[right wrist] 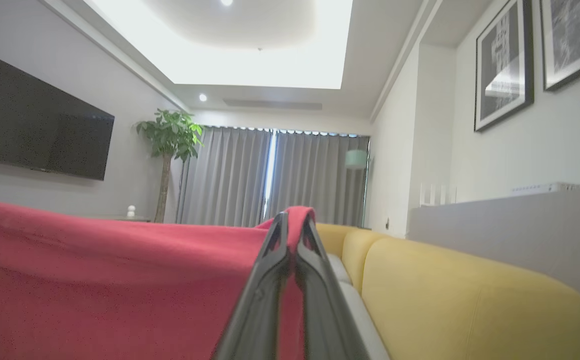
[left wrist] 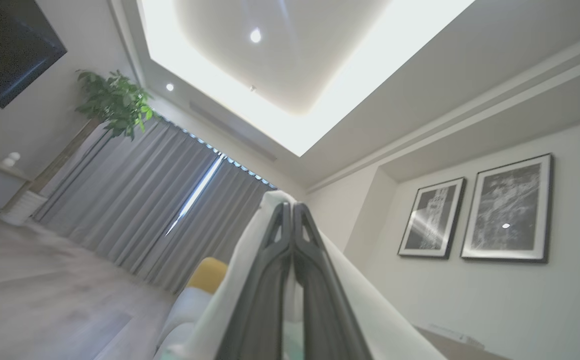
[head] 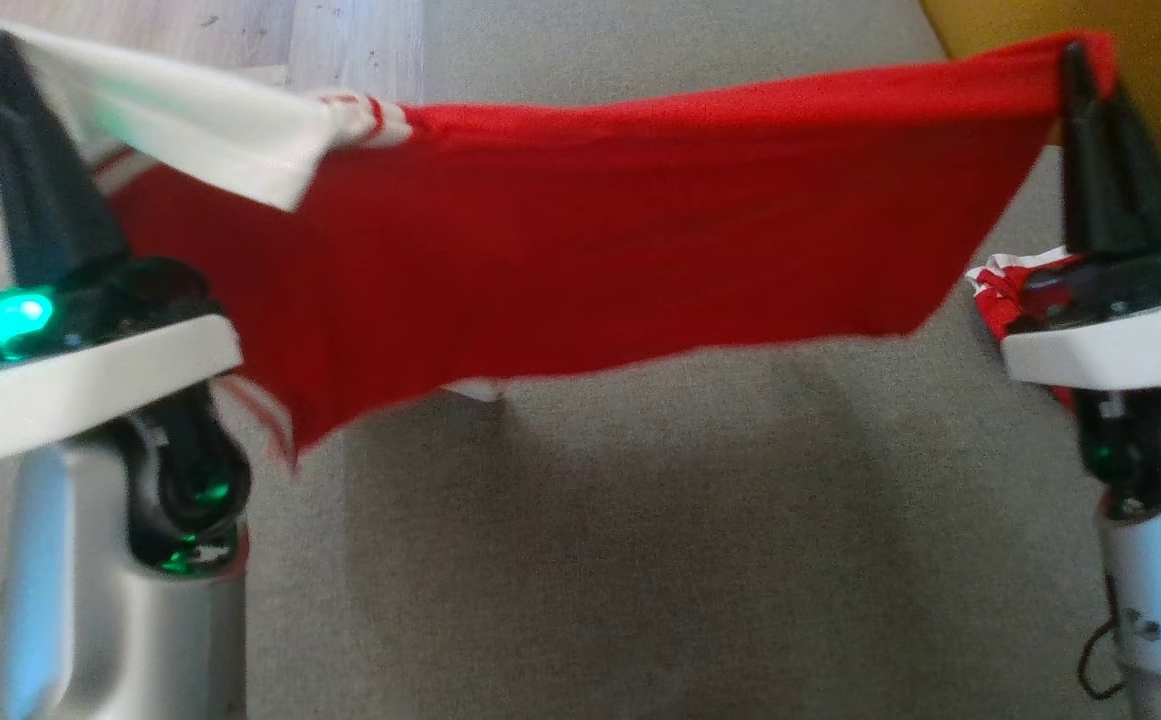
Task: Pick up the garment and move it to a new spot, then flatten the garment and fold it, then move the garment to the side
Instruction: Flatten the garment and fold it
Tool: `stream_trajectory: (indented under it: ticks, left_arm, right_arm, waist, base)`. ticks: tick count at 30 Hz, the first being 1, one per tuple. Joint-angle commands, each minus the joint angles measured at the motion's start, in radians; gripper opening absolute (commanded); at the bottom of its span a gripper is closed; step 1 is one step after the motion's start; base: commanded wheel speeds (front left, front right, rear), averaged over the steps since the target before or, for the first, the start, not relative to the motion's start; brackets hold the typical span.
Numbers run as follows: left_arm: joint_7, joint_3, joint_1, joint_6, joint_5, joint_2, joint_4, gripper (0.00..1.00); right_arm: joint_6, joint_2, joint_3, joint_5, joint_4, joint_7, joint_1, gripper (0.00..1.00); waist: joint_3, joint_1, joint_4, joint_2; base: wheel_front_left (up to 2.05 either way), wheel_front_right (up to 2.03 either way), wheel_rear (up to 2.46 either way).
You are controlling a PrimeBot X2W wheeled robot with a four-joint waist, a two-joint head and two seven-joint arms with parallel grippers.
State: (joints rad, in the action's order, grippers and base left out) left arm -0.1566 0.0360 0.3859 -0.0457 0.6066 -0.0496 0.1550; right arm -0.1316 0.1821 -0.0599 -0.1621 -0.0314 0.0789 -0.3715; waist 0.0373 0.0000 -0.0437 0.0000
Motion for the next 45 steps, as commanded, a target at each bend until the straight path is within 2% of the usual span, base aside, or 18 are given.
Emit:
stream_trajectory:
  ticks: [1, 5, 8, 12, 15, 19, 23, 27, 30, 31, 32, 38, 45]
  left_arm:
    - [0.011, -0.034, 0.054, -0.016, 0.028, -0.01, 0.095, 0.0]
    - [0.042, -0.021, 0.064, -0.068, 0.088, -0.005, 0.247, 0.0]
    - [0.08, -0.007, 0.083, -0.111, 0.114, -0.004, 0.31, 0.0]
    - [0.133, -0.008, 0.137, -0.149, 0.098, -0.023, 0.258, 0.0]
    - [0.172, -0.015, 0.231, -0.155, 0.101, -0.047, 0.15, 0.0]
    - [0.203, -0.003, 0.42, -0.128, 0.077, -0.101, -0.062, 0.0]
    - [0.195, -0.013, 0.653, -0.106, 0.074, -0.129, -0.309, 0.0]
    - [0.128, -0.014, 0.873, -0.07, 0.045, -0.159, -0.519, 0.0]
    - [0.065, -0.009, 0.982, -0.037, 0.03, -0.168, -0.634, 0.0]
    - [0.032, -0.002, 1.016, -0.013, 0.024, -0.17, -0.694, 0.0]
    - [0.032, -0.002, 1.016, -0.013, 0.024, -0.17, -0.694, 0.0]
    - [-0.037, 0.029, 0.968, 0.06, 0.014, -0.162, -0.834, 0.0]
    - [-0.087, 0.068, 0.729, 0.103, -0.024, -0.168, -0.898, 0.0]
  right_arm:
    - [0.001, 0.018, -0.006, -0.005, -0.07, -0.003, -0.036, 0.0]
    - [0.001, 0.017, 0.03, 0.004, -0.18, -0.037, -0.016, 0.0]
    - [0.001, 0.008, 0.05, 0.016, -0.243, -0.078, -0.003, 0.0]
    - [0.001, -0.005, 0.076, 0.032, -0.26, -0.137, -0.013, 0.0]
    - [0.001, -0.007, 0.079, 0.016, -0.202, -0.184, -0.072, 0.0]
    - [0.001, 0.05, 0.03, 0.003, -0.039, -0.193, -0.243, 0.0]
    - [0.001, 0.107, -0.043, 0.004, 0.21, -0.153, -0.495, 0.0]
    - [0.001, 0.123, -0.051, 0.023, 0.458, -0.065, -0.759, 0.0]
    - [0.001, 0.12, -0.02, 0.056, 0.603, 0.028, -0.895, 0.0]
    - [0.001, 0.113, -0.009, 0.075, 0.683, 0.081, -0.937, 0.0]
    - [0.001, 0.113, -0.009, 0.075, 0.683, 0.081, -0.937, 0.0]
    - [0.001, 0.109, -0.03, 0.075, 0.877, 0.152, -0.875, 0.0]
    - [0.001, 0.102, -0.163, -0.024, 1.042, 0.132, -0.713, 0.0]
  waist:
    - [0.002, 0.0, -0.002, 0.0]
    - [-0.002, 0.0, -0.006, 0.0]
    - [-0.017, 0.0, -0.012, 0.0]
    - [-0.062, 0.0, -0.017, 0.0]
    - [-0.132, 0.0, -0.019, 0.0]
    - [-0.242, 0.0, -0.017, 0.0]
    - [-0.34, 0.0, -0.01, 0.0]
    - [-0.405, 0.0, 0.007, 0.0]
    - [-0.426, 0.0, 0.022, 0.0]
    - [-0.43, 0.0, 0.03, 0.0]
    - [-0.43, 0.0, 0.03, 0.0]
    - [-0.414, 0.0, 0.05, 0.0]
    - [-0.361, 0.0, 0.059, 0.0]
  base:
    - [0.0, 0.0, 0.0]
    - [0.0, 0.0, 0.0]
    - [0.0, 0.0, 0.0]
    - [0.0, 0.0, 0.0]
    - [0.0, 0.0, 0.0]
    - [0.0, 0.0, 0.0]
    - [0.0, 0.0, 0.0]
    - [0.0, 0.0, 0.0]
    - [0.0, 0.0, 0.0]
    - [0.0, 0.0, 0.0]
    - [0.0, 0.0, 0.0]
    - [0.0, 0.0, 0.0]
    - [0.0, 0.0, 0.0]
